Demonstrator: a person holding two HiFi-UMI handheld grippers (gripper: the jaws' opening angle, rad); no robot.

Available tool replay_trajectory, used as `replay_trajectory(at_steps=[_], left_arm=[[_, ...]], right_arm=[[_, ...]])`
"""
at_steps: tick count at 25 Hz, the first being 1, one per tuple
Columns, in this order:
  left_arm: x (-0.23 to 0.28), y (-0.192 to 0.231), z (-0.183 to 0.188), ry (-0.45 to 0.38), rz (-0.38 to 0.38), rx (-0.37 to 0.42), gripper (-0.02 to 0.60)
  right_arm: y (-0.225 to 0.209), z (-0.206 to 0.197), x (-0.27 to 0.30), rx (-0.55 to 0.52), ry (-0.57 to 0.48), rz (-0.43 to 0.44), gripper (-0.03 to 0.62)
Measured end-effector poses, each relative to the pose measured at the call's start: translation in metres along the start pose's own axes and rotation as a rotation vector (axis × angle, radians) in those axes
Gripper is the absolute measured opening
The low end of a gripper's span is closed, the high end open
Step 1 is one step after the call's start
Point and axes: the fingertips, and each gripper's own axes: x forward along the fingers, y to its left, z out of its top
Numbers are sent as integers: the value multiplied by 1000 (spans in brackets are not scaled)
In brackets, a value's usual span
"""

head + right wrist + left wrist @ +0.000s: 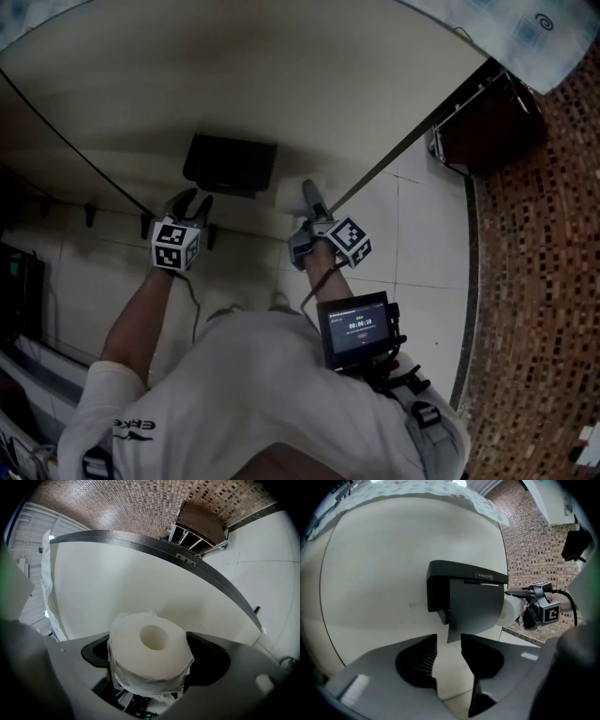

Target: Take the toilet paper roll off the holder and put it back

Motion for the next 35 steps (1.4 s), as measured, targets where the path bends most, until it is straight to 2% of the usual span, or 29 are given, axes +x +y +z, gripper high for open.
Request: replay_trajectory(at_steps=[3, 7, 13, 17, 26, 35], left_arm=[[8, -10, -4, 23, -61, 29, 184], [13, -16, -4, 48, -109, 62, 206], [14, -21, -2, 62, -129, 80, 197], [7, -20, -7, 74, -128, 89, 151], [-11, -28, -11, 102, -153, 110, 149], [-28, -41, -4, 120, -203, 109, 150]], right_arm=[[-2, -2, 0, 4, 0, 1, 471], [-1, -4, 3, 3, 4, 5, 471], [-2, -9, 7, 21, 10, 17, 471], [-4, -17, 10, 36, 24, 26, 471], [-2, -30, 17, 68, 50, 54, 471], [10, -32, 23, 104, 34, 104, 471]])
